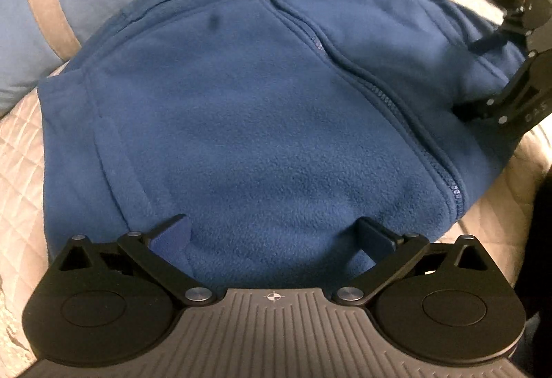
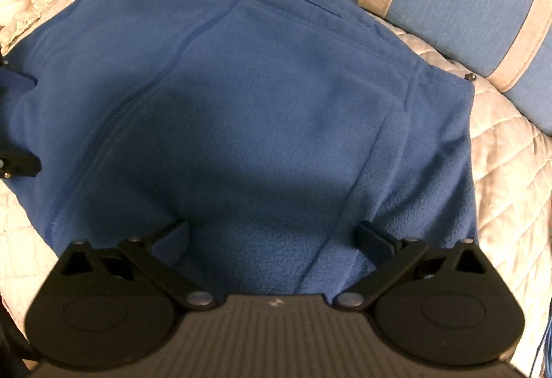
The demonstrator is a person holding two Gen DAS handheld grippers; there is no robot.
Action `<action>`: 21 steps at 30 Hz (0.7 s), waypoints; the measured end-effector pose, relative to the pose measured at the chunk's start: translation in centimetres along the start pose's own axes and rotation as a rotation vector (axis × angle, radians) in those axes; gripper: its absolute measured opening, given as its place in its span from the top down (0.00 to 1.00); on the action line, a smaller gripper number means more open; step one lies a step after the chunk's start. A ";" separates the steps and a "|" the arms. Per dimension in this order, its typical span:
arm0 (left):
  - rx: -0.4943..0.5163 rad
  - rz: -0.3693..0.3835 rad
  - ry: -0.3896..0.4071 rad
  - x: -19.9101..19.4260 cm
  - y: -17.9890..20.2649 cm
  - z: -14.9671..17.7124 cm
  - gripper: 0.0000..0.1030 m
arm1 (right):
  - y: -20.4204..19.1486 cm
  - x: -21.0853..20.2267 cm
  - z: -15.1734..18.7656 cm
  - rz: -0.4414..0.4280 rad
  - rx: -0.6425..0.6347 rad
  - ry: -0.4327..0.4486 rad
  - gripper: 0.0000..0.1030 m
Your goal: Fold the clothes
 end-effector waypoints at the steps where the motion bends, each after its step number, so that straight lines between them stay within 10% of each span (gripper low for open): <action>1: -0.017 0.010 0.008 -0.4 -0.2 0.1 0.00 | 0.1 -0.1 0.0 -0.002 0.006 -0.003 0.01; 7: -0.129 0.142 0.107 -4.6 -2.5 0.6 0.00 | 0.2 -2.4 0.0 -0.020 0.015 0.026 0.00; 13: -0.125 -0.039 -0.009 -1.3 -3.6 0.4 0.00 | 0.3 -3.6 -0.2 0.006 -0.037 0.034 0.00; 21: -0.159 0.038 0.029 0.4 -4.7 1.6 0.00 | 1.7 -1.0 1.1 -0.031 0.043 0.022 0.00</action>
Point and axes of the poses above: each gripper's, at about its wrist camera, not at the fingertips, and x roughly the way its jaws point, y to its right, z to its underside, the point moved 1 cm from there along x, roughly the way its jaws point, and after that the axes turned 3 degrees about -y, right-handed, at the moved point
